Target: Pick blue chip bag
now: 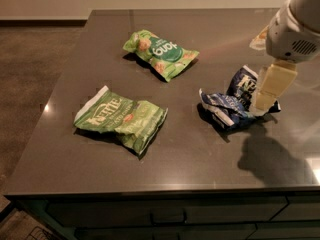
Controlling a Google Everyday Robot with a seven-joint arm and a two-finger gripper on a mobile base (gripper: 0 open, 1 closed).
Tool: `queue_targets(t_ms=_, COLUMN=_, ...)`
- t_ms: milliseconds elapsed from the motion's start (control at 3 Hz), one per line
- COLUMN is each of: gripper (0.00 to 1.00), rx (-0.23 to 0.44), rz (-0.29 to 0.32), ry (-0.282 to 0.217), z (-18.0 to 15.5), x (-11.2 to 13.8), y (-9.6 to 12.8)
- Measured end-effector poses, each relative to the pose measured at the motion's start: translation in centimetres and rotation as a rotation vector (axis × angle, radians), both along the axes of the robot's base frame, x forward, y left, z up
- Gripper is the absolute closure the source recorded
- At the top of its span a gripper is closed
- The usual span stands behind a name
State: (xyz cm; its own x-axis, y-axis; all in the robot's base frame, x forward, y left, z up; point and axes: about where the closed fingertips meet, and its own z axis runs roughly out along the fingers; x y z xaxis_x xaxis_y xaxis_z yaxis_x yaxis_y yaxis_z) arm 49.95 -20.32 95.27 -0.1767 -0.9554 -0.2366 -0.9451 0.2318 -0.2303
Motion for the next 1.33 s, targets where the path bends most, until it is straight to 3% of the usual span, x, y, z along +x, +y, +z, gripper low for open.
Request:
queue_targets(t_ms=667, gripper=0.0, rx=-0.04, rz=0.033, ry=0.016, z=-5.1, x=4.8, y=-0.4)
queue_targets(t_ms=1000, gripper=0.0, rx=-0.052, rz=0.065, ry=0.046, z=-6.4, x=5.5, y=-1.0)
queue_targets(t_ms=1333, gripper=0.0, rx=-0.053, rz=0.139, ry=0.082, z=-7.7, x=5.2, y=-1.5)
